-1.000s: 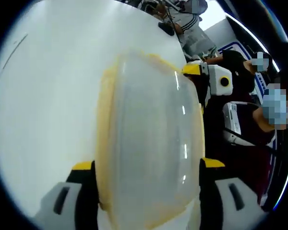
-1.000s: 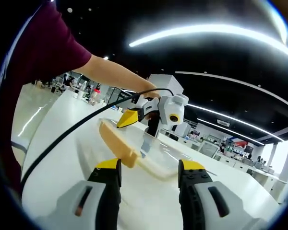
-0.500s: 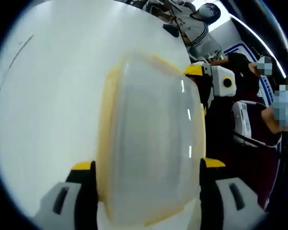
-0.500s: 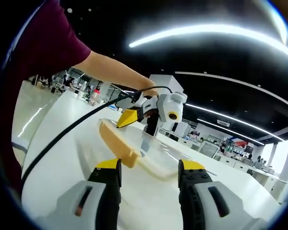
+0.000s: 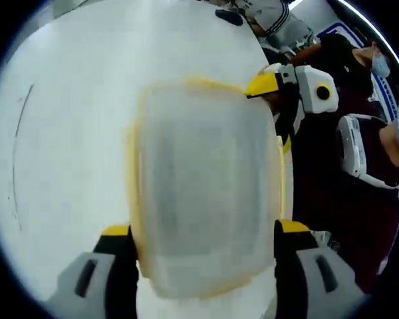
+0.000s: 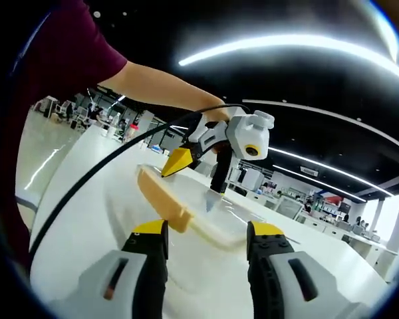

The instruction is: Snap each plastic latch of the storage box into its locked position after aligning the lid with the box until every specified latch is closed and the lid sits flush.

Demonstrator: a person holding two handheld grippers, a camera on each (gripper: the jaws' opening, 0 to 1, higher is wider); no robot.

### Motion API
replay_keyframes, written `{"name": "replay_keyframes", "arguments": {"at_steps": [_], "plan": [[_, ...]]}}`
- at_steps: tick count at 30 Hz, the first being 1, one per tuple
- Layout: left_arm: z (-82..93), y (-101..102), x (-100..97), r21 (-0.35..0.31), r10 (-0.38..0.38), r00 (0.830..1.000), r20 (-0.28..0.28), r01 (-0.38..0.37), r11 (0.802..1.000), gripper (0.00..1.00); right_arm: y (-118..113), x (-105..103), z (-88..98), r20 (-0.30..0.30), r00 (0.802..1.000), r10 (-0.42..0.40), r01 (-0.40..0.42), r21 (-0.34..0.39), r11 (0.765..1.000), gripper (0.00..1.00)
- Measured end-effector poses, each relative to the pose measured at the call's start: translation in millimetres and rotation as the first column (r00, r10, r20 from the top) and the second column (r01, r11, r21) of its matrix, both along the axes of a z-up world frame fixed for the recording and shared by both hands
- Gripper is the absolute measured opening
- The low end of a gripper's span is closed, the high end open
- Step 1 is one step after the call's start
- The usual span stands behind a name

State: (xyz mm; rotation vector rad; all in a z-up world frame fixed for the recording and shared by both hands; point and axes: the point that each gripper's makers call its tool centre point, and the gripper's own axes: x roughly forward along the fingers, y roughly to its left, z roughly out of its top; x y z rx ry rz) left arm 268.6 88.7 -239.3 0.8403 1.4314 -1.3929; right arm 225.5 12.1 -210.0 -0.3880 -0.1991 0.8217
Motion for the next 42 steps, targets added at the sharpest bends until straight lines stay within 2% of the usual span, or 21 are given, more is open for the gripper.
{"name": "replay_keyframes", "arguments": {"at_steps": [5,8,9,12,15,16,21,27,30,32,34,36,42], "plan": [[2.6,-3,7.9,0.027,-0.057,0.998,0.018,0.056,0.998,0.87,-1,-2,0.4,0.005,1.000,0.000,0.000,-0.004,1.000,0.46],[4.2,-10,10.8,0.027,-0.133,0.990,0.047,0.132,0.991,0.89,0,-2,0.4,0.010,1.000,-0.001,0.001,-0.010,1.000,0.46],[4.0,-9,10.0,0.030,-0.127,0.991,0.046,0.126,0.992,0.89,0,-2,0.3,0.011,1.000,-0.001,0.001,-0.012,1.000,0.46],[3.2,-9,11.0,0.041,-0.133,0.988,0.078,0.130,0.991,0.95,-3,0,-2.5,0.067,0.997,-0.030,0.035,-0.079,0.996,0.44],[3.6,-17,10.7,0.013,-0.193,0.971,0.144,0.194,0.981,1.00,-4,-3,-2.6,0.048,0.999,-0.021,0.024,-0.057,0.998,0.45],[3.4,-18,6.6,0.012,-0.194,0.971,0.139,0.194,0.981,1.00,-4,-3,-2.3,0.045,0.999,-0.019,0.022,-0.052,0.998,0.45],[3.5,-26,2.0,0.002,-0.270,0.949,0.165,0.274,0.962,1.00,-4,-4,-3.1,0.045,0.999,-0.021,0.023,-0.050,0.998,0.45],[3.4,-29,7.4,0.011,-0.277,0.947,0.163,0.279,0.960,0.99,-5,-3,-3.5,0.044,0.999,-0.021,0.023,-0.049,0.999,0.45],[1.3,-30,8.9,0.002,-0.220,0.966,0.133,0.222,0.975,0.99,-4,-2,-3.4,0.044,0.999,-0.019,0.021,-0.049,0.999,0.45],[0.7,-33,9.6,-0.010,-0.205,0.970,0.132,0.208,0.978,0.99,-4,-1,-3.0,0.040,0.999,-0.018,0.020,-0.046,0.999,0.45],[2.1,-41,8.9,-0.050,-0.179,0.975,0.135,0.187,0.981,0.96,-4,-2,-3.1,0.041,0.999,-0.018,0.020,-0.046,0.999,0.45],[3.7,-52,6.3,-0.086,-0.190,0.970,0.151,0.204,0.975,0.96,-4,-2,-3.5,0.039,0.999,-0.015,0.017,-0.044,0.999,0.46],[7.9,-59,6.1,-0.113,-0.215,0.957,0.195,0.240,0.964,0.96,-3,-3,-3.7,0.041,0.999,-0.016,0.018,-0.046,0.999,0.46]]}}
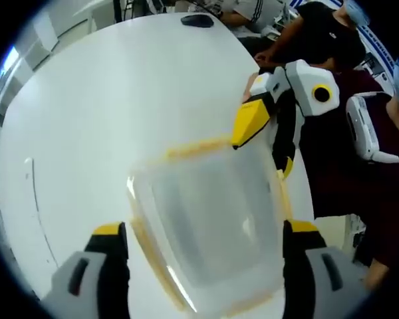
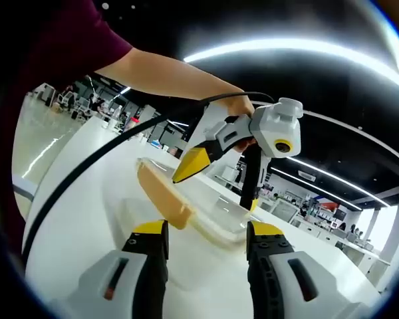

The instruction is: Snap each plastic latch of the storage box into its locked position after aligning the lid with the box until every specified latch is closed and the lid sits flush.

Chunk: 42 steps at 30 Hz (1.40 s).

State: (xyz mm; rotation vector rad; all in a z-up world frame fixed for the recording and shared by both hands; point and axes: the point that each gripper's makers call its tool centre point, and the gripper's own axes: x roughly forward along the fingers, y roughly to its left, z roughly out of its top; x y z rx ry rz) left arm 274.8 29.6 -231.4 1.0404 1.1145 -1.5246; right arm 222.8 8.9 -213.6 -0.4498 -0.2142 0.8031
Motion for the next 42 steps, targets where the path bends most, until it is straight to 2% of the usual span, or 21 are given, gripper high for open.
{"name": "replay_keyframes", "arguments": {"at_steps": [4,11,17,19,21,23,27,32,37,42], "plan": [[0.8,-10,0.3,-0.049,0.008,1.000,-0.004,-0.008,0.999,0.95,1,-1,0.5,0.000,1.000,0.002,-0.002,0.000,1.000,0.46],[-3.1,-7,1.1,-0.064,0.044,0.998,-0.050,-0.047,0.997,0.97,1,-2,0.7,0.000,1.000,-0.003,0.003,-0.002,1.000,0.46],[-1.4,-9,0.9,-0.079,0.039,0.999,-0.028,-0.041,0.996,1.00,2,-2,0.3,0.010,1.000,-0.009,0.009,-0.015,1.000,0.45],[0.1,-10,0.3,-0.080,0.019,1.000,-0.022,-0.020,0.997,0.96,3,-2,0.4,0.013,1.000,-0.010,0.011,-0.018,1.000,0.45],[1.2,-9,-1.6,-0.078,0.005,1.000,-0.030,-0.007,0.997,0.95,3,-2,0.6,0.014,1.000,-0.011,0.011,-0.019,1.000,0.45],[1.3,-3,-4.5,-0.034,0.046,0.998,-0.041,-0.047,0.998,0.92,3,-3,0.6,0.016,1.000,-0.012,0.013,-0.021,1.000,0.45],[2.6,-1,-5.6,-0.017,0.071,0.997,-0.030,-0.072,0.997,0.89,3,-3,1.1,0.017,1.000,-0.014,0.015,-0.022,1.000,0.45],[3.8,-2,-3.9,-0.003,0.069,0.997,-0.019,-0.069,0.998,0.88,3,-3,1.3,0.020,1.000,-0.016,0.016,-0.025,1.000,0.45],[0.3,0,-1.6,0.030,0.098,0.994,-0.057,-0.096,0.995,0.88,3,-3,1.2,0.021,1.000,-0.016,0.016,-0.027,1.000,0.45],[-1.3,1,-3.7,0.057,0.101,0.993,-0.062,-0.098,0.994,0.88,3,-3,0.9,0.022,1.000,-0.016,0.016,-0.028,0.999,0.45]]}}
